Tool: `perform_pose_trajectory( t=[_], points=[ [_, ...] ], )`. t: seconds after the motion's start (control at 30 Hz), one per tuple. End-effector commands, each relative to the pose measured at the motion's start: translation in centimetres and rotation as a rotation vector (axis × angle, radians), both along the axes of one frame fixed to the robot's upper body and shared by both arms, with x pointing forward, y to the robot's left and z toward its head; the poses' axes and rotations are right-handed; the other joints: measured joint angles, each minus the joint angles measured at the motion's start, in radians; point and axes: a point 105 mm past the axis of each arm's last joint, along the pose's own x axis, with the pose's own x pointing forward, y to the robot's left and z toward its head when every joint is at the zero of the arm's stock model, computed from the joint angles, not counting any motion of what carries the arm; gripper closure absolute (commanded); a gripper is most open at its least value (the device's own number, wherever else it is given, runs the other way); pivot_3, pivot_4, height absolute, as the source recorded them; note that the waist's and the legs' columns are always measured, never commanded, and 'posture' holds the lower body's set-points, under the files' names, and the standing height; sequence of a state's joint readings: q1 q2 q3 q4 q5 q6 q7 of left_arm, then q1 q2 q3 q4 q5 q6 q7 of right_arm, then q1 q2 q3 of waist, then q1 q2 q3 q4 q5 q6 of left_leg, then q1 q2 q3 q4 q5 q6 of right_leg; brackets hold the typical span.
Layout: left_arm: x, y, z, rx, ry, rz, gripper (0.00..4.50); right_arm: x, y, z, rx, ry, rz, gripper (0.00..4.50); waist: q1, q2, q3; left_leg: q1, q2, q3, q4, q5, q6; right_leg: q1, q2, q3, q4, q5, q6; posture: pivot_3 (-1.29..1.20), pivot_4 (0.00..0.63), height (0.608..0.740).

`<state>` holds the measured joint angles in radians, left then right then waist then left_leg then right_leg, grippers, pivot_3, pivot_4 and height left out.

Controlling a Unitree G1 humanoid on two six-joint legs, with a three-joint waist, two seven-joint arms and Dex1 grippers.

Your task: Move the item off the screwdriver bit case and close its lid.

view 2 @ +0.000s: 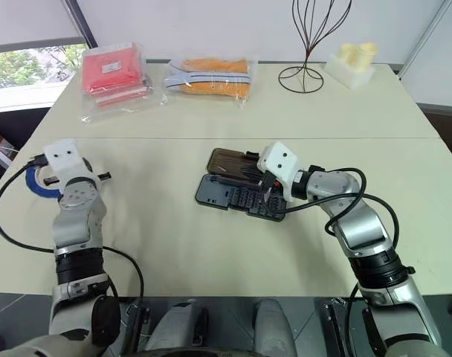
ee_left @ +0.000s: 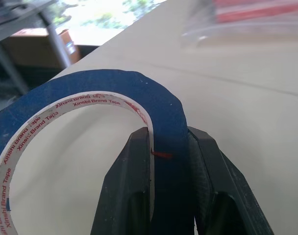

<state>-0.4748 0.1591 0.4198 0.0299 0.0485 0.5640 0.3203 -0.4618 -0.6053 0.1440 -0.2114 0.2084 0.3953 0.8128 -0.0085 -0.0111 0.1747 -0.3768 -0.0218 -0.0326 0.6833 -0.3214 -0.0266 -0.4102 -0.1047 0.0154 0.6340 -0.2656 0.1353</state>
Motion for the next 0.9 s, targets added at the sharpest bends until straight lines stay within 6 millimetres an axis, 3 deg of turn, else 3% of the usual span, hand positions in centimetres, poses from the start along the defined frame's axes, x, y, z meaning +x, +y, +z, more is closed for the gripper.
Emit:
perform_pose_trajectory(
  t=[0.03,0.3,0.5,0.77,0.9],
  points=[
    [-0.9,1.3,0.5,-0.018,-0.036,0.079,4.02,0.0,0.4,1.6,0.013,-0.065,0.021,4.50,-0.001,0.000,0.000,0.000,0.000,0.000,0.000,0.000,0.000,0.000,0.000,0.000,0.000,0.000,0.000,0.00,0.150,0.740],
    [-2.6,4.1,-0.9,-0.057,-0.025,0.205,4.02,-0.2,0.2,1.5,0.012,-0.064,0.012,4.50,-0.003,0.000,0.000,0.000,0.000,0.000,0.000,0.000,0.000,0.000,0.000,0.000,0.000,0.000,0.000,0.00,0.150,0.740],
    [-3.1,4.5,-1.4,-0.076,-0.022,0.219,4.02,-0.3,0.0,1.5,0.010,-0.067,0.002,4.50,-0.001,-0.001,-0.001,0.000,0.000,0.000,0.000,0.000,0.000,0.000,0.000,0.000,0.000,0.000,0.000,0.00,0.150,0.740],
    [-3.2,3.9,-2.2,-0.130,-0.023,0.215,0.06,-0.4,-0.3,1.5,0.006,-0.067,-0.008,4.50,-0.002,-0.002,-0.001,0.000,0.000,0.000,0.000,0.000,0.000,0.000,0.000,0.000,0.000,0.000,0.000,0.00,0.150,0.740],
    [-2.5,3.2,-1.1,-0.113,-0.060,0.134,0.06,-0.3,-0.2,1.5,0.006,-0.066,-0.009,4.50,-0.002,-0.002,-0.001,0.000,0.000,0.000,0.000,0.000,0.000,0.000,0.000,0.000,0.000,0.000,0.000,0.00,0.150,0.740]
  ],
)
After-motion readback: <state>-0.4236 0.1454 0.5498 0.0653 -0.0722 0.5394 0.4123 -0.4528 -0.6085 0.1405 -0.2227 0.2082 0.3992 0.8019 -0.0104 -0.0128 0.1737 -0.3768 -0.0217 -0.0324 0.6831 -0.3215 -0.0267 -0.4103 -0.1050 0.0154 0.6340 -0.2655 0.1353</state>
